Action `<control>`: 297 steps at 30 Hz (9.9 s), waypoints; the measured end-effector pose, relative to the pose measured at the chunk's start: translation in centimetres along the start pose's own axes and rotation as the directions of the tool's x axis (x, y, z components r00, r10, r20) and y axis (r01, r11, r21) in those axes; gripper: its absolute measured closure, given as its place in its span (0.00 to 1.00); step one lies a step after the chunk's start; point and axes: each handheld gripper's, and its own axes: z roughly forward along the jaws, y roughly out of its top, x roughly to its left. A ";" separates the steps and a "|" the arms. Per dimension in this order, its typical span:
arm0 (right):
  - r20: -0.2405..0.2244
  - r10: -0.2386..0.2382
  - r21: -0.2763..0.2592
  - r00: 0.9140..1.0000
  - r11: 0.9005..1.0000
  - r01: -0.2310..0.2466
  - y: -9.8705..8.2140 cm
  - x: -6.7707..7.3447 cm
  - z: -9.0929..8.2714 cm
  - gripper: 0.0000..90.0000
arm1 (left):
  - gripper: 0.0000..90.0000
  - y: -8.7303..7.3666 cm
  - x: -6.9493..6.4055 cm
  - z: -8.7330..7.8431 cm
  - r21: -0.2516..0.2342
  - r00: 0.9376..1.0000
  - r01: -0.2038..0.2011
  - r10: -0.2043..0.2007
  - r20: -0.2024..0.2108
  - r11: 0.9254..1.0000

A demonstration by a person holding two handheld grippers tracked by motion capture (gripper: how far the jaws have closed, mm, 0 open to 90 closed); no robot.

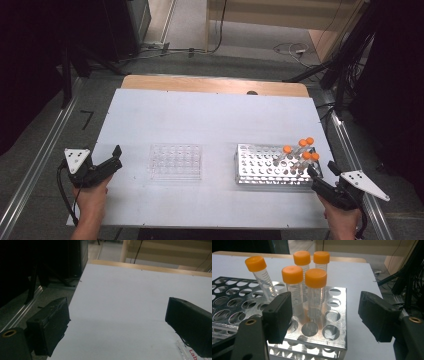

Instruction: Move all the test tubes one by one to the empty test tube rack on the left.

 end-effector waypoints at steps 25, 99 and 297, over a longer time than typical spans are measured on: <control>-0.060 0.005 -0.004 0.998 1.000 -0.006 -0.1 -0.2 0.7 0.50 | 0.08 0.0 0.0 0.1 0.014 1.000 -0.006 0.006 -0.007 1.000; -0.024 -0.013 -0.064 1.000 0.998 0.011 2.5 0.5 0.7 0.80 | 0.08 0.0 0.0 0.0 0.016 1.000 -0.006 0.006 -0.011 1.000; -0.513 -0.168 0.022 0.842 0.978 0.208 3.9 20.3 6.8 0.19 | 0.79 1.0 -17.3 -0.7 -0.085 0.736 -0.244 0.242 0.633 0.966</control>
